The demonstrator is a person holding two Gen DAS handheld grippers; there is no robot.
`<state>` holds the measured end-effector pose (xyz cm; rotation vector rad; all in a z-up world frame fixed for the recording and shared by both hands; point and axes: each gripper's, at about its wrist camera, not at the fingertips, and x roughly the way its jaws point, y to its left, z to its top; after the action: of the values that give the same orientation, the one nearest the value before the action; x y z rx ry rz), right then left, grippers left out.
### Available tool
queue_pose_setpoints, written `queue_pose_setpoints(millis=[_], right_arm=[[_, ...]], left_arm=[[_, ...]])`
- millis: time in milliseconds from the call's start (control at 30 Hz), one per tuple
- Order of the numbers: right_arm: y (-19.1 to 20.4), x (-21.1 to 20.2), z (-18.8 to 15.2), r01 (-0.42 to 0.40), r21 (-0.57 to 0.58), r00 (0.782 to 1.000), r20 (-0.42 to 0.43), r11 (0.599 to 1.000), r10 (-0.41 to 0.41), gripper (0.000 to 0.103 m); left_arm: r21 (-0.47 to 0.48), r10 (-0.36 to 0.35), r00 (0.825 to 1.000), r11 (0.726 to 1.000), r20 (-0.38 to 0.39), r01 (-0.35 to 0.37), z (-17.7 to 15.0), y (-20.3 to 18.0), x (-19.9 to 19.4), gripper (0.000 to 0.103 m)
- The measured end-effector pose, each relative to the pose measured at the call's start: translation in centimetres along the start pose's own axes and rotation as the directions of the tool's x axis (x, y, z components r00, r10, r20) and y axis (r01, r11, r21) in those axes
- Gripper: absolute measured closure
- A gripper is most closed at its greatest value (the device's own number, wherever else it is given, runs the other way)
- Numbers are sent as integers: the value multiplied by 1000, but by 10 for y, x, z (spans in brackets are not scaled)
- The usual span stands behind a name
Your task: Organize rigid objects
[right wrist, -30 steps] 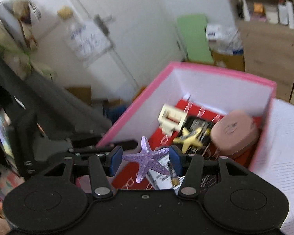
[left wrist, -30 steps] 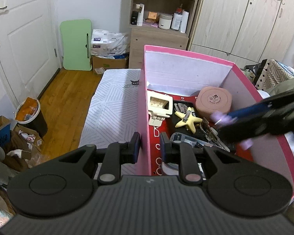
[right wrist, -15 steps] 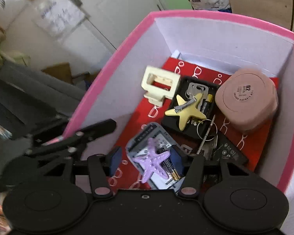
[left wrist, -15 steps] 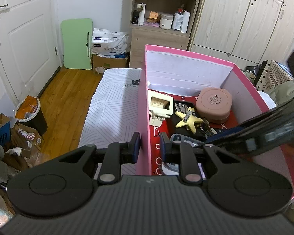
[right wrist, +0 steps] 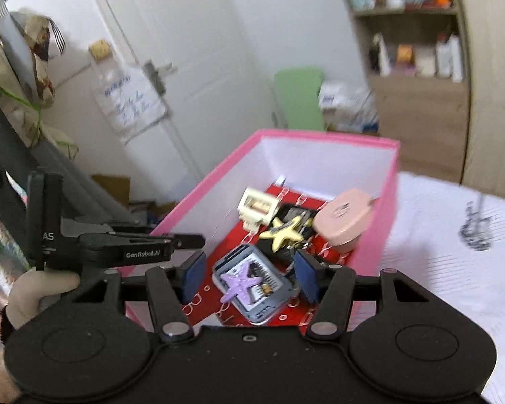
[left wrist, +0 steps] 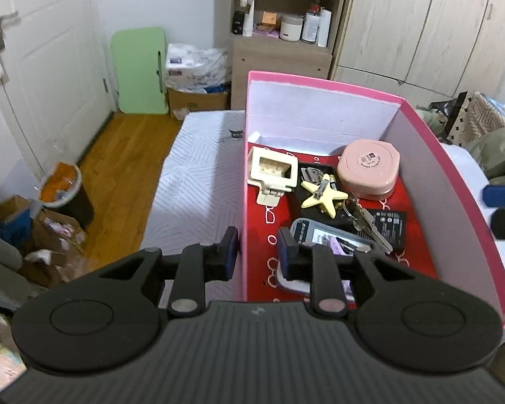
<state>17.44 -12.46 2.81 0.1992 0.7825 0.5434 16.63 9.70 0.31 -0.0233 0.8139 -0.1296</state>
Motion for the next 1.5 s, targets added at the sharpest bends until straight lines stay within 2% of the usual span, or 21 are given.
queue_pose_setpoints(millis=[200, 433, 500, 533, 633, 700, 867, 1033, 1133, 1200, 1367, 1500], right_arm=[[17, -49, -18, 86, -35, 989, 126, 996, -81, 38], [29, -81, -33, 123, -19, 978, 173, 992, -118, 32], [31, -86, -37, 129, -16, 976, 179, 992, -124, 29], [32, -90, -40, 129, -21, 975, 185, 991, -123, 24], [37, -104, -46, 183, 0, 963, 199, 983, -180, 6], [40, -113, -47, 244, 44, 948, 198, 969, -248, 2], [36, -121, -53, 300, 122, 937, 148, 946, -317, 1], [39, -125, -65, 410, 131, 894, 140, 902, -426, 1], [41, -125, -70, 446, 115, 881, 118, 888, -458, 1], [42, -126, -73, 456, 113, 877, 110, 883, -467, 1], [36, -131, -78, 443, 160, 884, 84, 882, -460, 1], [34, -132, -82, 448, 180, 882, 73, 876, -466, 1]], left_arm=[[33, 34, 997, 999, 72, -36, -5, -15, -47, 66], [71, 65, 990, 995, 126, -74, -16, -43, -98, 18], [88, 36, 990, 995, 138, -49, -22, -51, -109, 7], [76, 27, 989, 996, 146, -39, -25, -54, -113, 5], [45, -22, 990, 999, 137, 15, -31, -62, -124, 2], [6, -24, 992, 1000, 123, 24, -34, -66, -128, 0], [-65, -12, 998, 998, 64, 16, -41, -73, -121, 0], [-61, 41, 999, 997, 30, -39, -47, -82, -115, 0], [-47, 50, 999, 998, 23, -48, -52, -89, -115, 0], [-33, 53, 998, 998, 19, -52, -55, -94, -116, 0], [-6, 102, 995, 995, 22, -102, -62, -105, -116, 0], [-21, 101, 995, 995, 17, -101, -63, -105, -116, 0]])
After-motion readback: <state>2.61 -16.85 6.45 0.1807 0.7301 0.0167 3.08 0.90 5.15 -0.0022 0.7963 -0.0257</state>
